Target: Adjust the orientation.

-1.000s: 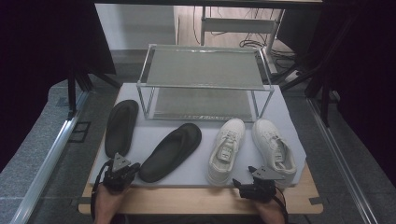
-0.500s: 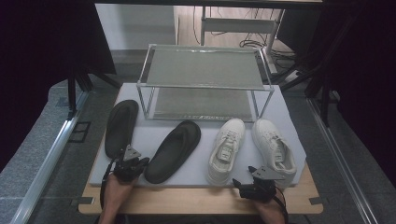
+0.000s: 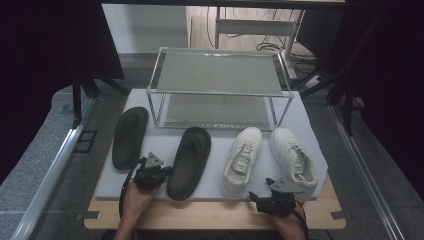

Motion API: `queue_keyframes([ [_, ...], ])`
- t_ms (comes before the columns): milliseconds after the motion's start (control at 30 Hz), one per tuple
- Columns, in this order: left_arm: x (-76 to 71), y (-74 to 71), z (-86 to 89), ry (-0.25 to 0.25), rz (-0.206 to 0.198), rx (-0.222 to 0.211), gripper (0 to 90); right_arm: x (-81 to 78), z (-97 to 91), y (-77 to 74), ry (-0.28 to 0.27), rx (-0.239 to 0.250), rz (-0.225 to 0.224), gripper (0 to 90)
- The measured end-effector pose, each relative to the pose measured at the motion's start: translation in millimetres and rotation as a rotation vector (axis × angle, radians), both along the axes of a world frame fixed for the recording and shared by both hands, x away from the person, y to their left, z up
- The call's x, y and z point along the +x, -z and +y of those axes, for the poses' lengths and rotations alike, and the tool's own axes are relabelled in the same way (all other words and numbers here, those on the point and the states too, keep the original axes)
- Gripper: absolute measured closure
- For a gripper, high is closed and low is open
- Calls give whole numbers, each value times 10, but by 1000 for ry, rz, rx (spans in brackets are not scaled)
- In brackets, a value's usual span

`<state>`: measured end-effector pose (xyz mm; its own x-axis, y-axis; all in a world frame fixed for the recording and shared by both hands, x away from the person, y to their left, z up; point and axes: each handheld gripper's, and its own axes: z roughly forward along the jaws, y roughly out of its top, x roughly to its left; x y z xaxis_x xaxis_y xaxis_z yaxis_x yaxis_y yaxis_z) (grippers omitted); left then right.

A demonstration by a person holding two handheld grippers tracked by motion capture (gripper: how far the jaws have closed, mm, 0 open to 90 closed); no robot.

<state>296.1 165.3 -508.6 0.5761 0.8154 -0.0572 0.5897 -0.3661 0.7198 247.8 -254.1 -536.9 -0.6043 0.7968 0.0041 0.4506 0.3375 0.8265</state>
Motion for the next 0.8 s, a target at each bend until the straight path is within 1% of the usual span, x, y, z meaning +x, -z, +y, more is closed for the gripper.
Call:
queue_keyframes([
  [33, 79, -1, -14, -4, 5, 1, 894, 0, 0, 0, 0, 0, 0, 175],
  [67, 79, -1, -14, -4, 5, 1, 895, 0, 0, 0, 0, 0, 0, 175],
  [133, 207, 4, -38, -19, 20, -6, 895, 0, 0, 0, 0, 0, 0, 175],
  [167, 207, 4, -38, -19, 20, -6, 895, 0, 0, 0, 0, 0, 0, 175],
  [300, 378, 13, -75, -35, 37, -3, 898, 0, 0, 0, 0, 0, 0, 175],
  [333, 415, 15, -79, -37, 43, -6, 898, 0, 0, 0, 0, 0, 0, 175],
  [433, 514, 16, -80, -45, 64, -32, 899, 0, 0, 0, 0, 0, 0, 175],
  [567, 530, 21, -110, -38, 69, -45, 900, 0, 0, 0, 0, 0, 0, 175],
  [800, 532, 30, -270, -5, 71, -59, 900, 0, 0, 0, 0, 0, 0, 175],
])
